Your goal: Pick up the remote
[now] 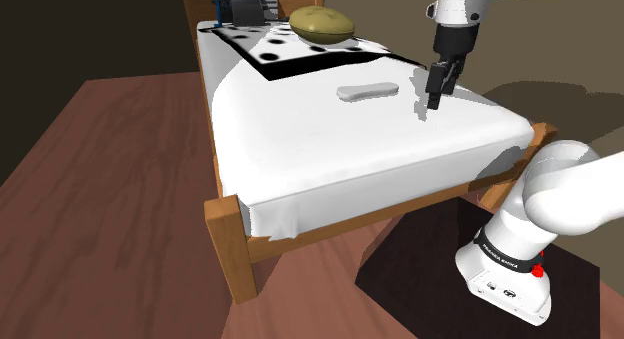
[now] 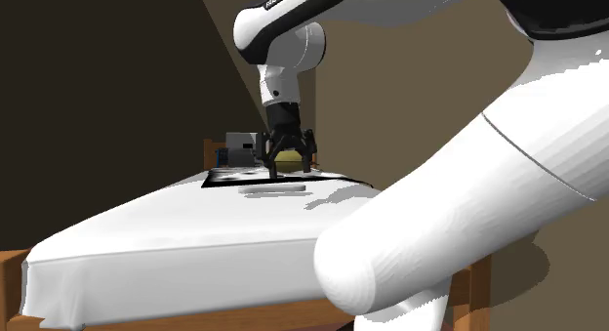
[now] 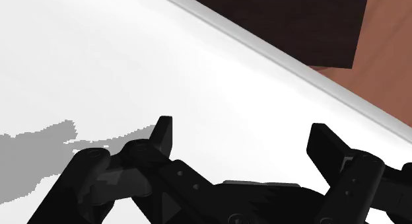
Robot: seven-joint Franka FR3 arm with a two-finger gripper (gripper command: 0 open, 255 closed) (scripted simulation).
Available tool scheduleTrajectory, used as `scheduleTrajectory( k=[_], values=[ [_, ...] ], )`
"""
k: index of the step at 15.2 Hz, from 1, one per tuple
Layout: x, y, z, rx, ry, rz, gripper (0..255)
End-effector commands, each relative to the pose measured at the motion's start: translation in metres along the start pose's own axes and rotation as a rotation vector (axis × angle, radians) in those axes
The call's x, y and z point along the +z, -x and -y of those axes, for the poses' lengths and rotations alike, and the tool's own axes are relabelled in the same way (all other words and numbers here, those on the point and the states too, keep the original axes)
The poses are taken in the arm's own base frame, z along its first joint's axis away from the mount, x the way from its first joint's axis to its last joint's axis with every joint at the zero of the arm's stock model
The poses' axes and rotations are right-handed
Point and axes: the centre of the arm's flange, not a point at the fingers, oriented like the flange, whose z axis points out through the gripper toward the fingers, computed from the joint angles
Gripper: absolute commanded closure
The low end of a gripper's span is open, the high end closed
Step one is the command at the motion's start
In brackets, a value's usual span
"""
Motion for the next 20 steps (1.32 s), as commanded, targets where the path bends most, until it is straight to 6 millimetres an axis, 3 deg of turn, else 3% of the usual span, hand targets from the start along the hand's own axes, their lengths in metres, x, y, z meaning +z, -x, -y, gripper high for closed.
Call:
scheduleTrajectory(
  k=[1,6,11,16,20],
  values=[
    [0.000,0.000,0.000,0.000,0.000,0.000,0],
    [0.004,-0.043,-0.046,-0.270,-0.010,-0.036,0],
    [0.007,-0.098,-0.079,-0.540,-0.020,-0.073,0],
    [0.009,-0.159,-0.097,-0.810,-0.029,-0.109,0],
    [0.008,-0.210,-0.098,-1.026,-0.037,-0.138,0]
  ],
)
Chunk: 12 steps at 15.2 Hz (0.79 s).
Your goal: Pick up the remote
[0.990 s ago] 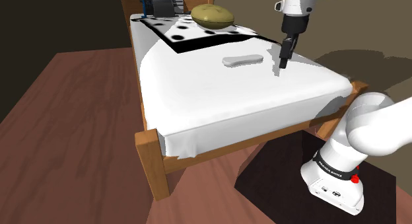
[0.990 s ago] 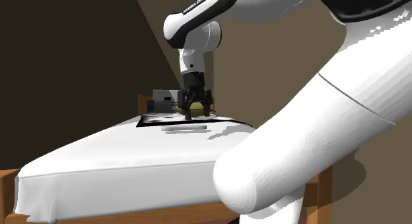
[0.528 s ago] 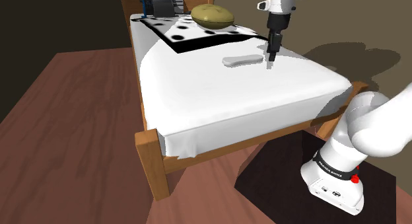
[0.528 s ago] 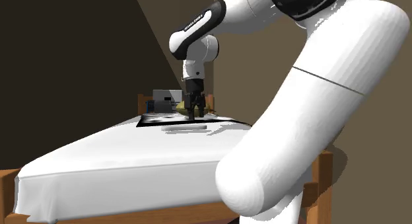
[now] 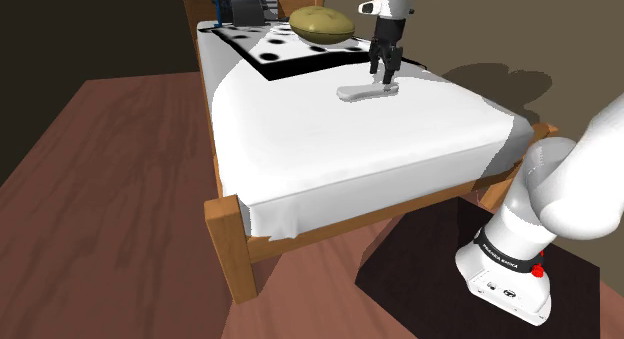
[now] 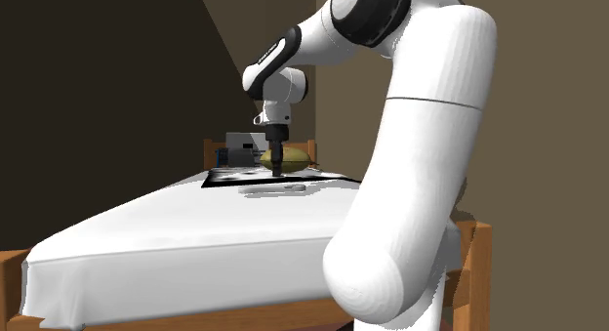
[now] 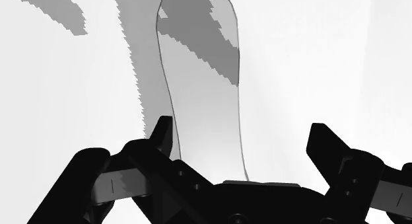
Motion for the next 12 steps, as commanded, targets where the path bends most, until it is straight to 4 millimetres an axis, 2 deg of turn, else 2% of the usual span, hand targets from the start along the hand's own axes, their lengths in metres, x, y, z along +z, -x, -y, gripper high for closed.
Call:
scheduleTrajectory(
  k=[1,8,11,12],
  values=[
    [0.002,-0.017,-0.020,-0.115,-0.003,-0.014,0],
    [0.039,-0.017,-0.020,-0.115,-0.003,-0.014,0],
    [0.042,-0.017,-0.020,-0.115,-0.003,-0.014,0],
    [0.042,-0.017,-0.020,-0.115,-0.003,-0.014,255]
  ],
)
